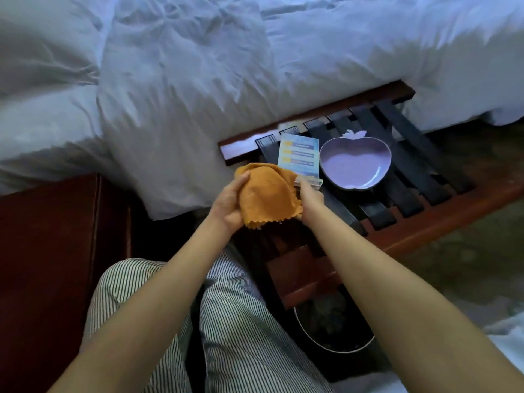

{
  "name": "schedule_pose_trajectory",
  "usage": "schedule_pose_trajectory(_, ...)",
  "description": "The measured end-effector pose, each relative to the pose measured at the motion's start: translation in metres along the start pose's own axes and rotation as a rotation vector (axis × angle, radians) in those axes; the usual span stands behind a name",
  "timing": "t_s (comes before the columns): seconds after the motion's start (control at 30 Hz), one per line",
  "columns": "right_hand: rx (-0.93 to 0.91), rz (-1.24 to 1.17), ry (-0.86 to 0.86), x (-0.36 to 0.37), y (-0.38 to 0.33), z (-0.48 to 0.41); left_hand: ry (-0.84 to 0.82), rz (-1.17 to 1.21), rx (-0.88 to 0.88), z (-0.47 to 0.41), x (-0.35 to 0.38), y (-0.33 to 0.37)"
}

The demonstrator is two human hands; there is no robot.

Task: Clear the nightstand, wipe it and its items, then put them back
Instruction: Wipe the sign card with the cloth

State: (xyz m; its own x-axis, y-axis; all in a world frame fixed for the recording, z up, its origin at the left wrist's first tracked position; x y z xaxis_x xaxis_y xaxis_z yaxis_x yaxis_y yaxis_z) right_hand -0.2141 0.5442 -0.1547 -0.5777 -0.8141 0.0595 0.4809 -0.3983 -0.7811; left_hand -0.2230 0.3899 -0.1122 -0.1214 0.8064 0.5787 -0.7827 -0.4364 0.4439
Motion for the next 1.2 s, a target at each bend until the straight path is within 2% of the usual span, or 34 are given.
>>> schedule_pose_trajectory(0.17, 0.127, 0.014, 0.035, 0.017, 0.001, -0.049, 0.003, 0.199, -0.029, -0.011, -0.012, 0.006)
schedule_pose_trajectory(0.27, 0.062, 0.179, -0.041, 0.025, 0.023, -0.107, -0.024, 0.197, -0.039, -0.007, -0.015, 0.003)
schedule_pose_trajectory(0.33, 0.037, 0.258, -0.038, 0.028, 0.018, -0.089, -0.031, 0.197, -0.047, -0.001, -0.014, 0.001)
schedule_pose_trajectory(0.4, 0.004, 0.185, -0.006, 0.029, 0.003, -0.049, -0.035, 0.186, -0.03, 0.004, -0.014, 0.001)
schedule_pose_trajectory(0.5, -0.046, 0.198, 0.138, 0.022, -0.003, -0.017, -0.036, 0.203, -0.003, 0.016, -0.016, 0.001)
schedule_pose_trajectory(0.67, -0.139, 0.289, 0.089, 0.015, 0.0, 0.035, 0.089, 0.101, 0.046, 0.045, -0.027, 0.001)
schedule_pose_trajectory(0.73, -0.187, 0.256, 0.05, 0.013, 0.004, 0.061, 0.172, -0.011, 0.204, 0.065, -0.029, 0.01)
schedule_pose_trajectory(0.83, -0.254, 0.187, -0.039, 0.014, 0.021, 0.094, 0.318, -0.258, 0.532, 0.104, -0.031, 0.027)
schedule_pose_trajectory(0.9, -0.312, 0.174, -0.102, 0.017, 0.034, 0.121, 0.483, -0.595, 0.814, 0.135, -0.032, 0.038)
schedule_pose_trajectory(0.97, -0.294, 0.123, -0.157, 0.024, 0.051, 0.149, 0.555, -0.911, 1.016, 0.161, -0.03, 0.037)
schedule_pose_trajectory(1.03, -0.272, 0.055, -0.206, 0.036, 0.068, 0.178, 0.548, -1.218, 1.074, 0.179, -0.032, 0.023)
schedule_pose_trajectory(1.1, -0.271, 0.012, -0.241, 0.051, 0.083, 0.203, 0.581, -1.554, 1.052, 0.189, -0.047, 0.007)
schedule_pose_trajectory(1.13, -0.27, -0.007, -0.266, 0.058, 0.088, 0.216, 0.59, -1.664, 1.021, 0.196, -0.056, 0.0)
schedule_pose_trajectory(1.2, -0.26, -0.048, -0.32, 0.069, 0.101, 0.237, 0.526, -1.714, 0.884, 0.215, -0.075, -0.014)
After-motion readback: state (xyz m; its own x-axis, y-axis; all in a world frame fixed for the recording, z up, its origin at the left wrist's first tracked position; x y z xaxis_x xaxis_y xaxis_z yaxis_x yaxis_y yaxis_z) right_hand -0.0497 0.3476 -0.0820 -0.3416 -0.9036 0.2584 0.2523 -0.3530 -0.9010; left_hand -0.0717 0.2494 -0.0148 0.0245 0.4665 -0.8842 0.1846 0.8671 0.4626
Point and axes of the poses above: each hand's wrist, its own z-axis away from the middle knuckle, its own x-axis out of the palm, y = z × x, the point moved 5 cm from there along -z, towards the middle knuckle, and after that the axes turned 10 degrees about -x, right-handed, at the moved point
